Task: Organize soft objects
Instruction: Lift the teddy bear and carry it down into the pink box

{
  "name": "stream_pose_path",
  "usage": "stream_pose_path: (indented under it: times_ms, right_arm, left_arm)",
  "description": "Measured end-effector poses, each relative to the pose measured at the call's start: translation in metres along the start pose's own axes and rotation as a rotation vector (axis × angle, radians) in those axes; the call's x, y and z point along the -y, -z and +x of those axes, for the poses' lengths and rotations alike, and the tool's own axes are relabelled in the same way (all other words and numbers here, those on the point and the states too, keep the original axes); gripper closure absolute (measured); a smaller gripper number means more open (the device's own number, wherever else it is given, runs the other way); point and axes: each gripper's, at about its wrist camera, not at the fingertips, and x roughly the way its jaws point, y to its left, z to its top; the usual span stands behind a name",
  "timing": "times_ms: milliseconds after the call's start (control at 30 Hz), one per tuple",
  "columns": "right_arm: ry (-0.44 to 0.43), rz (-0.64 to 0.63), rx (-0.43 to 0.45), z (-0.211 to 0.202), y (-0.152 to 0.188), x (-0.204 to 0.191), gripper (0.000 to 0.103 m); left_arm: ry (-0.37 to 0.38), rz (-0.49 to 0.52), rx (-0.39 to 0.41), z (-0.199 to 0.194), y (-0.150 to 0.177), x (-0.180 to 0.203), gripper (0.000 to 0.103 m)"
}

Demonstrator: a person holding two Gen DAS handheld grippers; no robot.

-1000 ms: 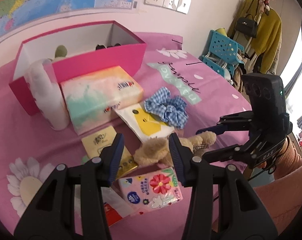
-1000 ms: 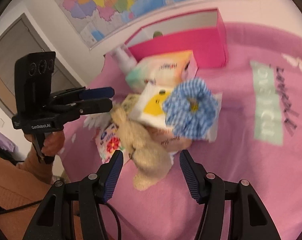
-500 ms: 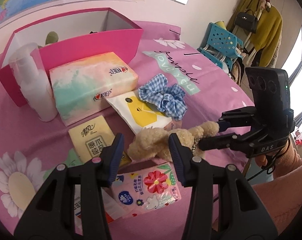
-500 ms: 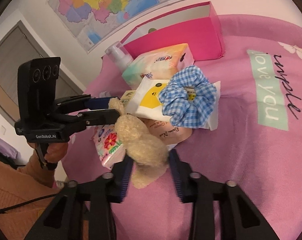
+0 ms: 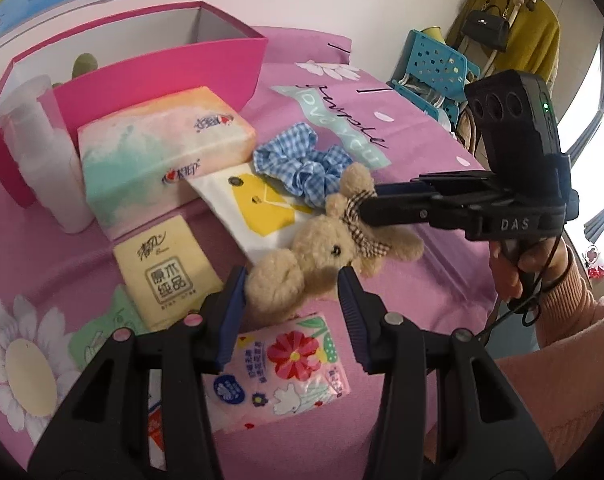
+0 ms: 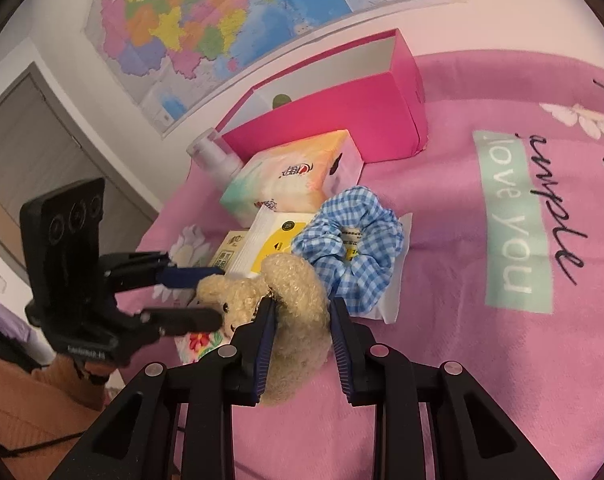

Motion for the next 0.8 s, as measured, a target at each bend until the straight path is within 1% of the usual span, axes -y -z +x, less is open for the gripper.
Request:
stream_pose_path:
  times_ms: [167, 233, 267, 300, 333, 367, 400, 500, 567, 667, 800]
  right_arm:
    - [-0.009, 0.043, 0.004, 0.002, 0.003, 0.009, 0.076]
    - [-0.019, 0.059, 0.005, 0.002, 0.004, 0.012, 0.076]
    - [-0.022, 0.061, 0.004, 0.001, 0.004, 0.012, 0.076]
    - [-0.025, 0.061, 0.004, 0.0, 0.005, 0.012, 0.076]
    - [-0.028, 0.061, 0.004, 0.001, 0.004, 0.011, 0.076]
    - [-0.028, 0.059, 0.005, 0.0, 0.004, 0.01, 0.076]
    - [-0.025, 0.056, 0.005, 0.0, 0.004, 0.008, 0.076]
    - [-0.032, 0.05, 0.012, -0.005, 0.001, 0.004, 0.077]
    - [-0.04, 0.036, 0.025, -0.009, -0.001, -0.002, 0.077]
    - [-0.037, 0.008, 0.048, -0.016, -0.006, -0.01, 0.077]
    - [-0.056, -0.008, 0.08, -0.026, -0.015, -0.015, 0.078]
  left_arm:
    - [-0.01, -0.024, -0.015, 0.0, 0.006, -0.003, 0.055]
    - [-0.025, -0.031, -0.016, 0.001, 0.006, -0.002, 0.062]
    - [-0.023, -0.034, -0.019, 0.002, 0.006, -0.001, 0.071]
    - [-0.021, -0.036, -0.018, 0.001, 0.006, 0.0, 0.075]
    - [-0.018, -0.038, -0.015, 0.001, 0.006, 0.001, 0.077]
    - [-0.011, -0.038, -0.013, 0.0, 0.005, 0.003, 0.083]
    - [-0.006, -0.039, -0.013, -0.001, 0.004, 0.004, 0.086]
    - [-0.008, -0.041, 0.0, -0.007, 0.001, 0.008, 0.086]
    - [-0.012, -0.043, 0.018, -0.014, -0.001, 0.011, 0.086]
    - [0.001, -0.048, 0.051, -0.025, -0.006, 0.01, 0.086]
    - [-0.008, -0.042, 0.093, -0.037, -0.017, 0.011, 0.086]
